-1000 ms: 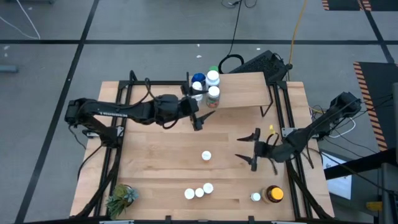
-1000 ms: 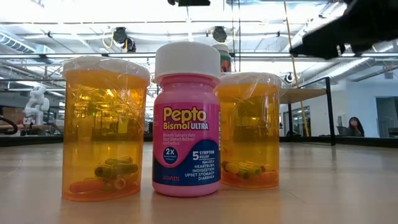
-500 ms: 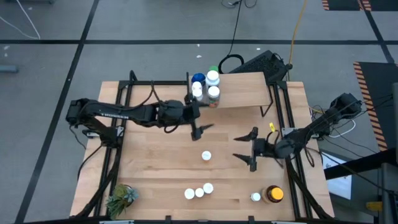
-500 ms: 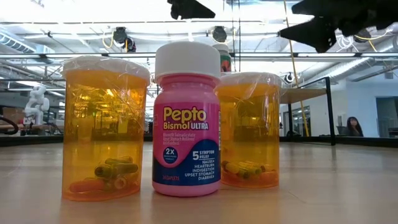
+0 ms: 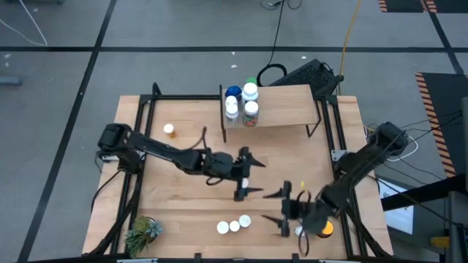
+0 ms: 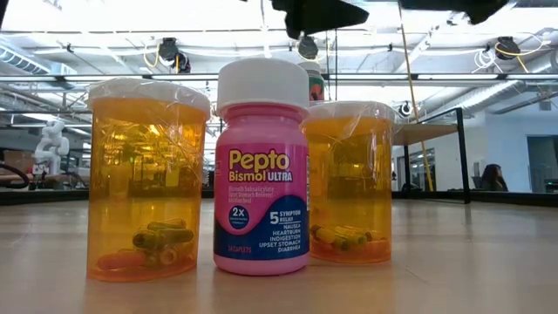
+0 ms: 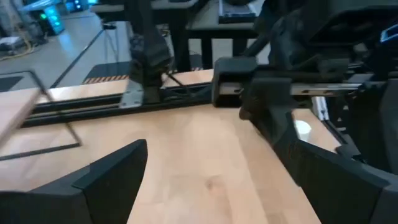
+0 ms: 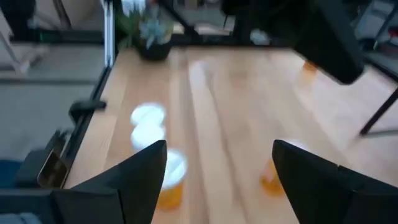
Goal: Pick and place medicine bottles onto shelf by color
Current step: Put the yellow bottle on the shelf
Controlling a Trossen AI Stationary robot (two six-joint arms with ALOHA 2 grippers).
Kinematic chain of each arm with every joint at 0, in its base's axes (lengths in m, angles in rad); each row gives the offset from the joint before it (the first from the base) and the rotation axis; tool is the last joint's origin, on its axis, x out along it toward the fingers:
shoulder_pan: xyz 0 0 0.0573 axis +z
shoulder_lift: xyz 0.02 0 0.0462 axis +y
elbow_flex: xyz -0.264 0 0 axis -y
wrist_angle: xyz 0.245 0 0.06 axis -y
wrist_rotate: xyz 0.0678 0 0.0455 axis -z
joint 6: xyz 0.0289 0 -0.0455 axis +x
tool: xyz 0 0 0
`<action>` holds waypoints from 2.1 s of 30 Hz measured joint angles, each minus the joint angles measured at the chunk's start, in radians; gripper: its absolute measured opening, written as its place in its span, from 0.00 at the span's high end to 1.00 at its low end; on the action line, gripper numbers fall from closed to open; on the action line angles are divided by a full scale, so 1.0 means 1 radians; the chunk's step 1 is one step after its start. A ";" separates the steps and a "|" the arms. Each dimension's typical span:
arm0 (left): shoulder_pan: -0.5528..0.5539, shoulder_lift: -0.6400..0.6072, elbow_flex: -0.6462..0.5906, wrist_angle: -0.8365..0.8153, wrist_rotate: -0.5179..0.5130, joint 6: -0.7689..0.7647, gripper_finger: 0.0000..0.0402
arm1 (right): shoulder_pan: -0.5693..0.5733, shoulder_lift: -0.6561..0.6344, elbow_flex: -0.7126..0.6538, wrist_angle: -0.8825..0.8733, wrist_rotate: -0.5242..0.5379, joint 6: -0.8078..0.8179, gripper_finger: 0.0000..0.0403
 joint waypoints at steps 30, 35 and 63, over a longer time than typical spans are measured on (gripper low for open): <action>-0.087 0.293 0.000 0.543 0.025 -0.063 0.02 | 0.156 -0.126 0.403 -1.300 -0.788 0.857 0.31; -0.088 0.293 0.000 0.490 0.025 -0.057 0.02 | 0.202 -0.145 0.403 -1.339 -0.881 0.974 0.31; -0.087 0.673 0.653 0.262 0.103 0.017 0.02 | 0.348 -0.142 0.182 -1.294 -1.076 1.193 0.31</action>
